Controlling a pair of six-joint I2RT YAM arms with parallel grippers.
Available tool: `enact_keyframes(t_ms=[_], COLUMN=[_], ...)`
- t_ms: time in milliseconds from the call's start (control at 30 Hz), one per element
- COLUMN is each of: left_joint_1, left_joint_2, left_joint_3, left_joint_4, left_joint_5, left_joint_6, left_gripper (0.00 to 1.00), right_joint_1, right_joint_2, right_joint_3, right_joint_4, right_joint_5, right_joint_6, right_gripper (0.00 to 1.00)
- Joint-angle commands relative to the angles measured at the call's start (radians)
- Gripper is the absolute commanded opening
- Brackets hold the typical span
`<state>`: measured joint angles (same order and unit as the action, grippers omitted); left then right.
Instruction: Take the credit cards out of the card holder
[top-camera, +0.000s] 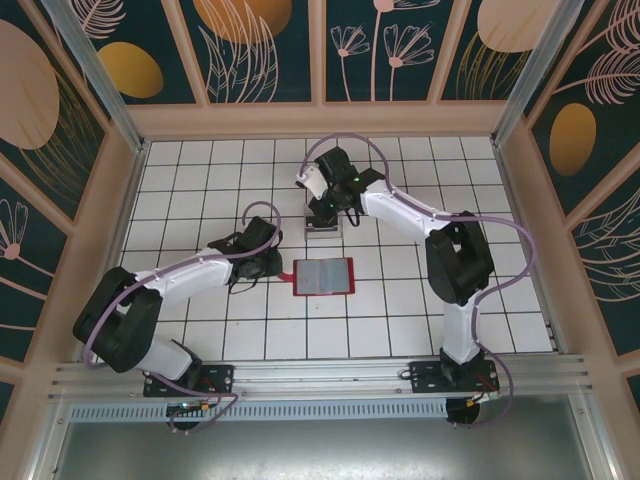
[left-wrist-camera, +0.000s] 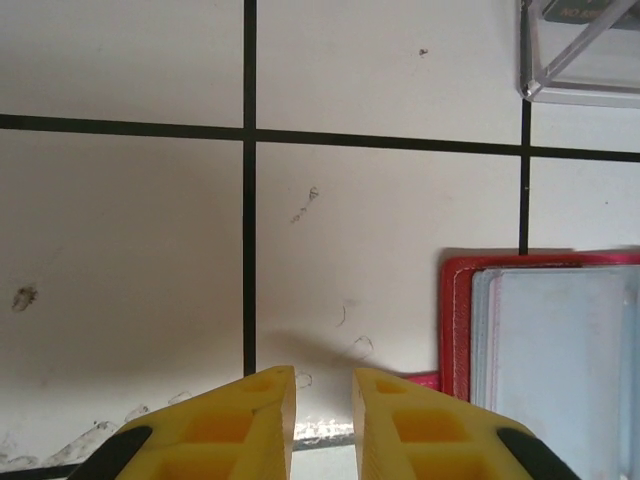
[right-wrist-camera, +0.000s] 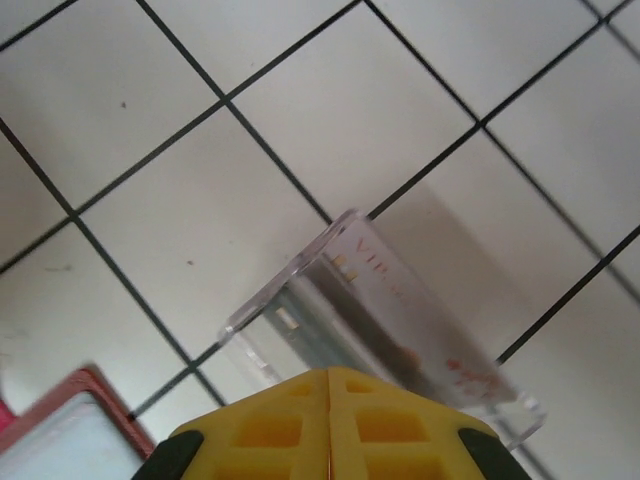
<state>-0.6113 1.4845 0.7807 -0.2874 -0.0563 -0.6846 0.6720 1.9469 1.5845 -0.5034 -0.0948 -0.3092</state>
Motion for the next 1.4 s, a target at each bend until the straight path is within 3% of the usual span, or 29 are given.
enact_keyframes(t_ms=[0,400,867,1367], left_joint_1=[0.014,0.058,0.087,0.13], left_joint_2=[0.016,0.042,0.015,-0.049], left_joint_3=[0.041,0.074,0.084,0.052], left_joint_4=[0.034,0.074,0.059,0.034], left_joint_5=[0.022,0.09,0.067,0.048], left_joint_6=[0.033,0.045,0.048,0.057], left_gripper=[0.24,0.24,0.24,0.24], right_joint_1=[0.018,0.032,0.093,0.192], right_joint_2=[-0.077,-0.198,-0.231,-0.042], right_joint_3=[-0.071,-0.265,-0.446,-0.298], right_joint_4=[0.054,0.101,0.167,0.144], right_joint_5=[0.029,-0.08,-0.149,-0.172], right_joint_6=[0.296,0.817,0.98,0.993], right_gripper=[0.08,0.0,0.06,0.22])
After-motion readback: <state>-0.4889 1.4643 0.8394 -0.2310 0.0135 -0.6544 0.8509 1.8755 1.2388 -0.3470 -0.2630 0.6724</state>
